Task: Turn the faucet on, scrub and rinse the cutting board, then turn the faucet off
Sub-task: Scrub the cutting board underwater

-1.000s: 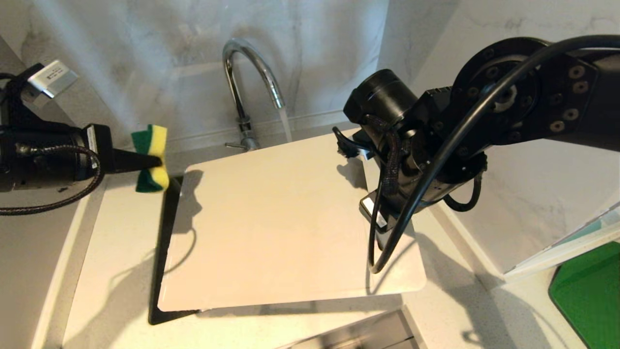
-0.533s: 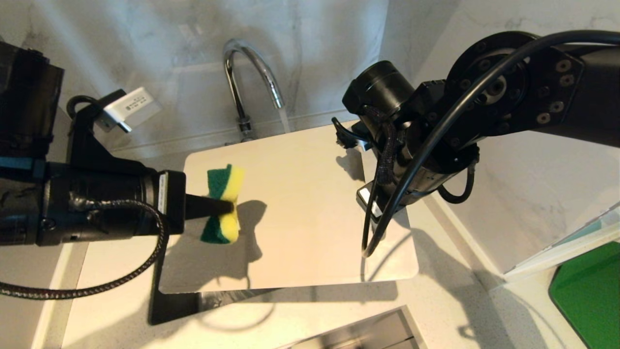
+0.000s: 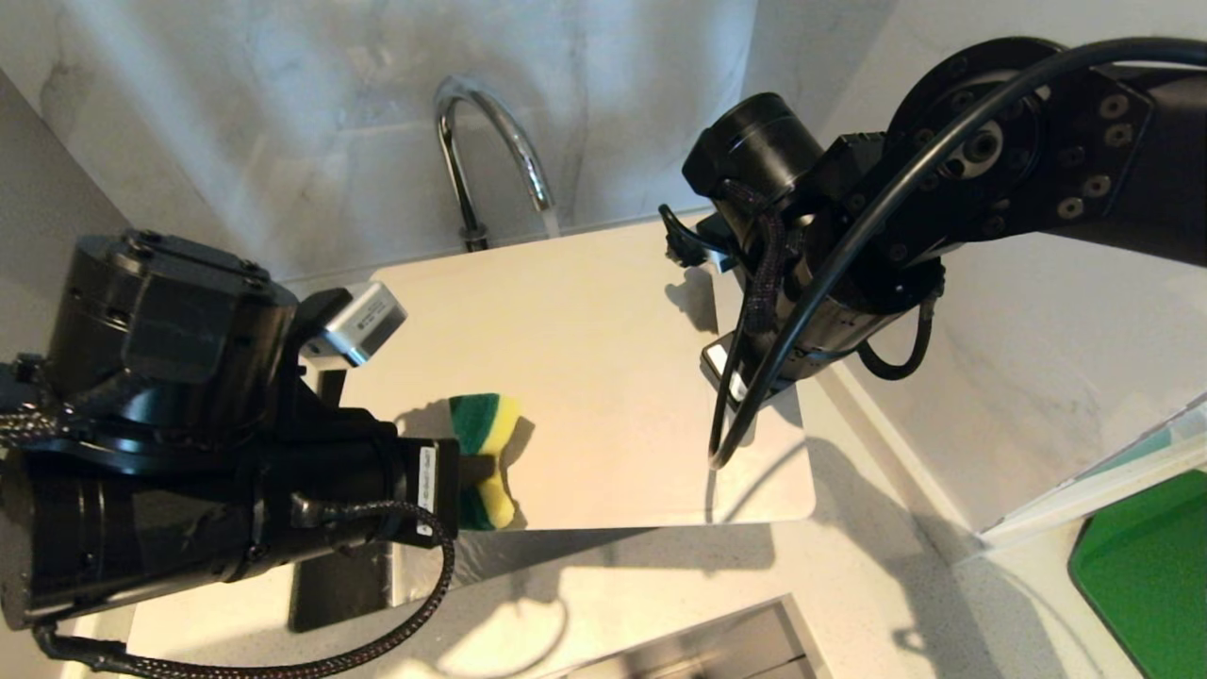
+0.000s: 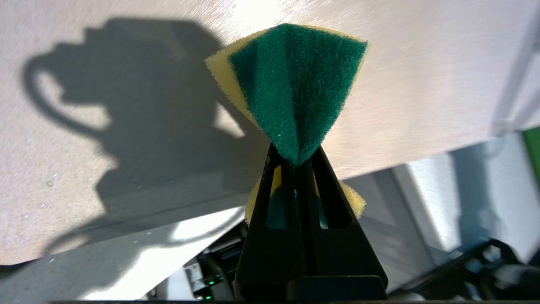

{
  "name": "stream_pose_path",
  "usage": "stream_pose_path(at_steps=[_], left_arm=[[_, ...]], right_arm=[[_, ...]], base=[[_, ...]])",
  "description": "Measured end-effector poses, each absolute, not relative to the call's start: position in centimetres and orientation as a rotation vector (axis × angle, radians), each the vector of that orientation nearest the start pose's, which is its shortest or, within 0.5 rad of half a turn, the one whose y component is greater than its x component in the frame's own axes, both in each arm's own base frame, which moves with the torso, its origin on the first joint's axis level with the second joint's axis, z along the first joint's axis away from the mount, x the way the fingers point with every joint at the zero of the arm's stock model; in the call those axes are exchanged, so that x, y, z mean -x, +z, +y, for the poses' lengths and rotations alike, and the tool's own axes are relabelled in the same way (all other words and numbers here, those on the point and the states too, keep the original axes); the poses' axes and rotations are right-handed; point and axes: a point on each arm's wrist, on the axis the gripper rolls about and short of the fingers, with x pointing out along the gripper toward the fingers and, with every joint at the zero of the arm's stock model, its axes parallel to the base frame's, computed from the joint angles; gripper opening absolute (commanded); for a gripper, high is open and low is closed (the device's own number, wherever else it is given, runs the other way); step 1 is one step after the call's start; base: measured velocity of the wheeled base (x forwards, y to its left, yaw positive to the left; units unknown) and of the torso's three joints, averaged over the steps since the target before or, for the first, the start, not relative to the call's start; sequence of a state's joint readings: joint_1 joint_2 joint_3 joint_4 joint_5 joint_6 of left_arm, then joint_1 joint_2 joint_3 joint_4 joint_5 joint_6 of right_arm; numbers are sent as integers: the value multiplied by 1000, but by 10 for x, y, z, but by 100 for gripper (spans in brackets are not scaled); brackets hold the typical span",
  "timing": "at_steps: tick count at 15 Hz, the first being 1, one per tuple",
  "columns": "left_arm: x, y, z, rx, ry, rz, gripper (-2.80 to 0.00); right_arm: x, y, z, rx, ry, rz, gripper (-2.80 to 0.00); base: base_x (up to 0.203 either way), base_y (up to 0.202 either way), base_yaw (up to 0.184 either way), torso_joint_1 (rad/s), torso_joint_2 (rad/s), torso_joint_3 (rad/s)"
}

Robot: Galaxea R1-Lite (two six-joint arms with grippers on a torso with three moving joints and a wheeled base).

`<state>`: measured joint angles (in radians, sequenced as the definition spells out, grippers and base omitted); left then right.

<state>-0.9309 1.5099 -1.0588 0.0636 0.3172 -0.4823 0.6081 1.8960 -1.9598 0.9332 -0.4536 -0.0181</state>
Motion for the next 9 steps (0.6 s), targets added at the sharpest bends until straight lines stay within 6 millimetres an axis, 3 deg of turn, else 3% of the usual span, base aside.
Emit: stream_pose_path(at_steps=[4, 9], left_arm=[[-166, 220, -201, 137, -435, 576, -280], [-175, 206, -173, 154, -345, 592, -280]], right_arm=[[-276, 295, 180, 455, 152, 747, -280], [-275, 296, 179, 456, 151, 749, -280]], base=[[0, 0, 0, 0, 0, 0], [0, 0, 0, 0, 0, 0]])
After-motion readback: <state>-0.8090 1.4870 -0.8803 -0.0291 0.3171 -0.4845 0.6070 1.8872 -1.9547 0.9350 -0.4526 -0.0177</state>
